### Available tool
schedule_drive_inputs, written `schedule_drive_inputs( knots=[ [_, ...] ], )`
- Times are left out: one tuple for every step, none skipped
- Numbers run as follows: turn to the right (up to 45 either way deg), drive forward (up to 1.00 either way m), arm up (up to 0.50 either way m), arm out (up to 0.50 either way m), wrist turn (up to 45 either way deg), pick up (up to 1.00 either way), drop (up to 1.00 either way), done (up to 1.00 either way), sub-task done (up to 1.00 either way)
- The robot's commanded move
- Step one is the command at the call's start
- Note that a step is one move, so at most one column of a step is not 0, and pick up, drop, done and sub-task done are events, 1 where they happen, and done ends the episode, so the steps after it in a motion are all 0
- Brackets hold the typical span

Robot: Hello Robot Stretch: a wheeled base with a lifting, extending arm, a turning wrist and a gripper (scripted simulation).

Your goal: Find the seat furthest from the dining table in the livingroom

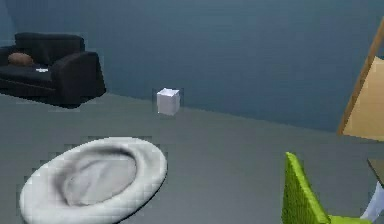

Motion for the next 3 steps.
schedule_drive_inputs(
  knots=[
    [0.0,0.75,0.00,0.00,0.0,0.00,0.00,0.00,0.00],
    [21.0,0.00,0.00,0.00,0.0,0.00,0.00,0.00,0.00],
    [0.0,0.30,0.00,0.00,0.0,0.00,0.00,0.00,0.00]
  ],
)
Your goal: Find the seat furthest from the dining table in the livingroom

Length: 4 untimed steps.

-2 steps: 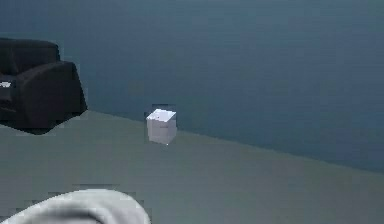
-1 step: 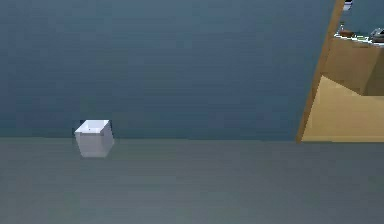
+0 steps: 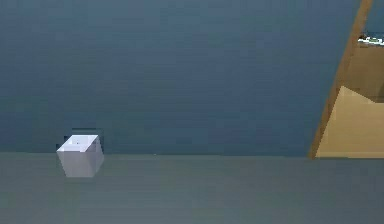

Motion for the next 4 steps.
schedule_drive_inputs(
  knots=[
    [45.0,0.00,0.00,0.00,0.0,0.00,0.00,0.00,0.00],
    [3.0,0.00,0.00,0.00,0.0,0.00,0.00,0.00,0.00],
    [0.0,0.65,0.00,0.00,0.0,0.00,0.00,0.00,0.00],
    [-45.0,0.00,0.00,0.00,0.0,0.00,0.00,0.00,0.00]
  ],
)
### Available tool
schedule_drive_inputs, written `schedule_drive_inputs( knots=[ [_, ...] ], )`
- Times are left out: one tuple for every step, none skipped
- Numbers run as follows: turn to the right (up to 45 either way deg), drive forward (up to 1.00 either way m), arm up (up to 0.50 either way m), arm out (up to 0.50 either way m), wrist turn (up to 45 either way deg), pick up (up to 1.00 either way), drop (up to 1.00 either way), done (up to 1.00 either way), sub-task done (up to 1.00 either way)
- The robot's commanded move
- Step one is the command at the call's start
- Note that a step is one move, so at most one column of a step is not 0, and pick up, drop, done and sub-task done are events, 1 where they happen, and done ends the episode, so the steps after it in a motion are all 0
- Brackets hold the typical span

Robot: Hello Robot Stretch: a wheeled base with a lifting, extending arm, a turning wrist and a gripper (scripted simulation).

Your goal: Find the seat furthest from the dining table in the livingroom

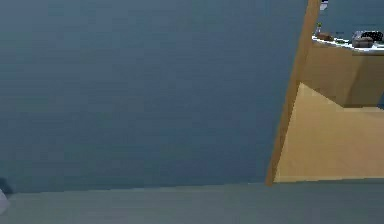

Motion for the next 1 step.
schedule_drive_inputs(
  knots=[
    [-45.0,0.00,0.00,0.00,0.0,0.00,0.00,0.00,0.00]
  ],
)
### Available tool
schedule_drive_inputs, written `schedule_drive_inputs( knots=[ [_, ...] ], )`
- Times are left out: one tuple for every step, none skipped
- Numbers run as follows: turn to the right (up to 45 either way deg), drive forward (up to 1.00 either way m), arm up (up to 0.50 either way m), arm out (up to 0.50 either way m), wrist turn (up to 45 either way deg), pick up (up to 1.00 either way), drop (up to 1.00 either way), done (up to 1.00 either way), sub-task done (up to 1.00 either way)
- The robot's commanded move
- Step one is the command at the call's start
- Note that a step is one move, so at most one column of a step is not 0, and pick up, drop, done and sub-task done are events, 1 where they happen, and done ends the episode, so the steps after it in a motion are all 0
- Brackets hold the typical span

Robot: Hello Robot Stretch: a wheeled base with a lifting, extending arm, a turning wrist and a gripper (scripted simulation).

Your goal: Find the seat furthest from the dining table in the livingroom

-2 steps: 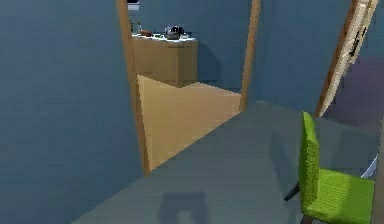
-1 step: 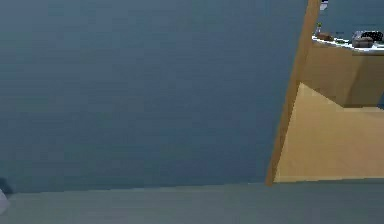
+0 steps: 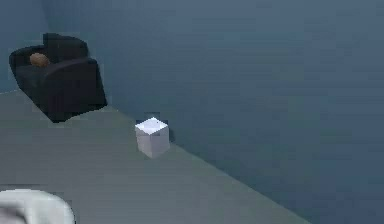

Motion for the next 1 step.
schedule_drive_inputs(
  knots=[
    [-18.0,0.00,0.00,0.00,0.0,0.00,0.00,0.00,0.00]
  ],
)
